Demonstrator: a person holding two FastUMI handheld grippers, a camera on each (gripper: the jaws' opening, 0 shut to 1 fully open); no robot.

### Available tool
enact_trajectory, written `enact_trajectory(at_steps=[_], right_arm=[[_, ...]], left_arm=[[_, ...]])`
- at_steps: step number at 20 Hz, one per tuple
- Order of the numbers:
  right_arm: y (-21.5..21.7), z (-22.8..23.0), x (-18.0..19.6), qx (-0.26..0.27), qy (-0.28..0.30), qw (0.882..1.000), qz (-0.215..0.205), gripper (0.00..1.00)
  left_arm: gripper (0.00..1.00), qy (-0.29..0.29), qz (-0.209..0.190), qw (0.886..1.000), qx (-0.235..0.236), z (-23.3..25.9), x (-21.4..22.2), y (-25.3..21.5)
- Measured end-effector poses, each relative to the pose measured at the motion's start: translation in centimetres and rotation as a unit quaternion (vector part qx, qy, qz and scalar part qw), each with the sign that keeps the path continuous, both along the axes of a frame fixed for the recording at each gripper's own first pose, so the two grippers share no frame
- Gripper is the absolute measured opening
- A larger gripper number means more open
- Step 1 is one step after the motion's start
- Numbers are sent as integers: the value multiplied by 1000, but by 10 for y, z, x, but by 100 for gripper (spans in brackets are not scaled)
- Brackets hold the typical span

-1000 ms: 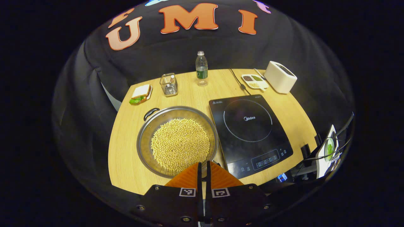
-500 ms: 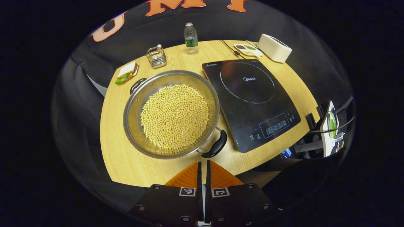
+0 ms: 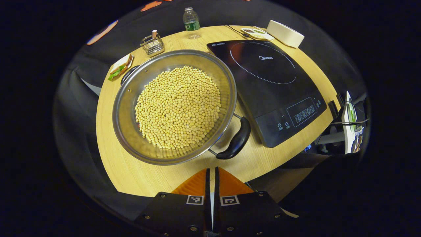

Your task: First push the handle of the pot to place it horizontally, then grasp the pot with both hands and set it on the induction cooktop.

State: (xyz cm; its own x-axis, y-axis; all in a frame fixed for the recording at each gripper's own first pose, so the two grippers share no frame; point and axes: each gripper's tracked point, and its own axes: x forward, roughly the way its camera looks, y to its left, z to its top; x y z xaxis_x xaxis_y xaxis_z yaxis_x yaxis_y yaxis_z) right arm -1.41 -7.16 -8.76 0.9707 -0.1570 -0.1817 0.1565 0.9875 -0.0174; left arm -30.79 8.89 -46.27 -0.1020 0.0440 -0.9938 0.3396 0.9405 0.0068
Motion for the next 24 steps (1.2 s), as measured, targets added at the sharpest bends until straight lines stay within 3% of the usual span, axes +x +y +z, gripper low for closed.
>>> enact_trajectory(at_steps=[11,18,24], right_arm=[[-21,9,-29,-34,10,998,-47,94],[-40,10,-50,-47,21,996,-79,94],[-44,5,-58,-51,29,994,-88,94]], left_arm=[[2,16,-41,999,-26,-23,11,-19],[2,14,-6,999,-44,-27,33,-38],[2,-3,0,999,-46,-29,58,-59]])
